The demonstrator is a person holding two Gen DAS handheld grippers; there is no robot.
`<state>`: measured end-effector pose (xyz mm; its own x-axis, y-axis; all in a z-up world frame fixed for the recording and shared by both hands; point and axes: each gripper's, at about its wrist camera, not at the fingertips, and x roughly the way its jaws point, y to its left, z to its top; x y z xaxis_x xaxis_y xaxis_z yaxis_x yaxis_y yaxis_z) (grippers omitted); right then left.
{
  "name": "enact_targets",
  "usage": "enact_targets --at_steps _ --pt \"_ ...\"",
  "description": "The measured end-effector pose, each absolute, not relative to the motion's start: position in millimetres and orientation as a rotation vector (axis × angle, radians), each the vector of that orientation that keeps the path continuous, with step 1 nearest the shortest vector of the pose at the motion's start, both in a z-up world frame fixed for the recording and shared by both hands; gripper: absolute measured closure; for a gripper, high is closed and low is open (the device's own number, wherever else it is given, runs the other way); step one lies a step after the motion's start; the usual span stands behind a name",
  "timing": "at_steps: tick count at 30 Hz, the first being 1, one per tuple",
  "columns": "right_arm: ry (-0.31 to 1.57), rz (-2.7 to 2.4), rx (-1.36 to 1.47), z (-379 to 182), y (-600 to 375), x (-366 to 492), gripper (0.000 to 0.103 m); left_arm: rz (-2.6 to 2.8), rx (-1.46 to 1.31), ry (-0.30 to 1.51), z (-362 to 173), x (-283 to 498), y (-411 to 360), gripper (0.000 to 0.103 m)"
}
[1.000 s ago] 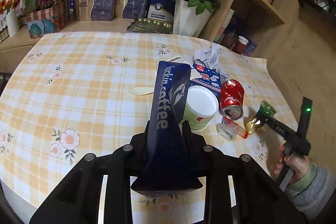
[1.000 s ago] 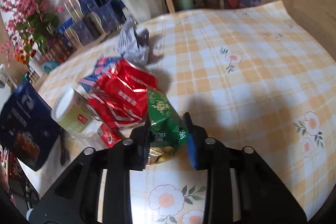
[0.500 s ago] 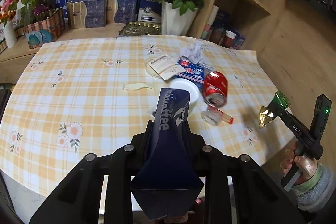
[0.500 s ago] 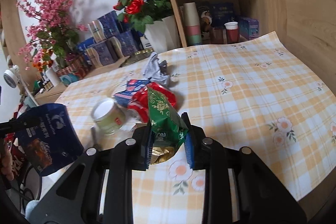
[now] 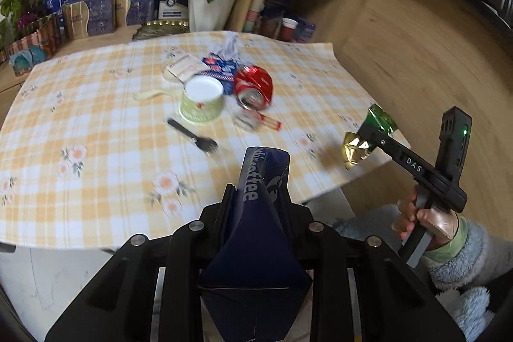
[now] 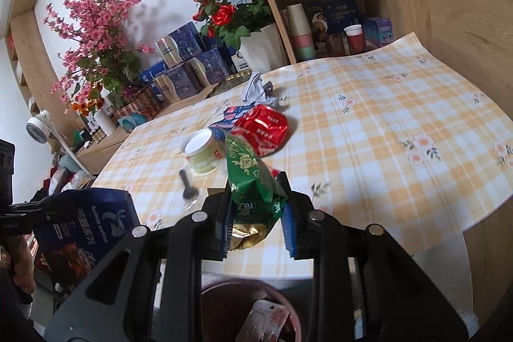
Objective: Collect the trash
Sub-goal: 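Carry the coffee box toward the bin with the left gripper while the right gripper grasps the green-gold wrapper, then drop the coffee box into the bin with the left gripper while the right gripper drops the wrapper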
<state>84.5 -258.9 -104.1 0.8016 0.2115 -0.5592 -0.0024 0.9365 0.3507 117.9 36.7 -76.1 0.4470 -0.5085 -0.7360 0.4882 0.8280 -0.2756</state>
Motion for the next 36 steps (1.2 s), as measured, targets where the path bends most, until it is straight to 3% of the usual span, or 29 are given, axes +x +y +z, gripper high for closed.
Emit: enact_targets --at_steps 13,27,36 --pt "0.650 0.169 0.317 -113 -245 36 0.075 -0.651 0.134 0.999 -109 61 15 0.077" --pt "0.689 0.148 0.360 -129 -260 34 0.075 -0.627 0.297 1.110 -182 70 -33 0.076" --pt "0.707 0.138 0.376 -133 -260 35 0.075 -0.664 0.245 1.153 -210 82 -48 0.074"
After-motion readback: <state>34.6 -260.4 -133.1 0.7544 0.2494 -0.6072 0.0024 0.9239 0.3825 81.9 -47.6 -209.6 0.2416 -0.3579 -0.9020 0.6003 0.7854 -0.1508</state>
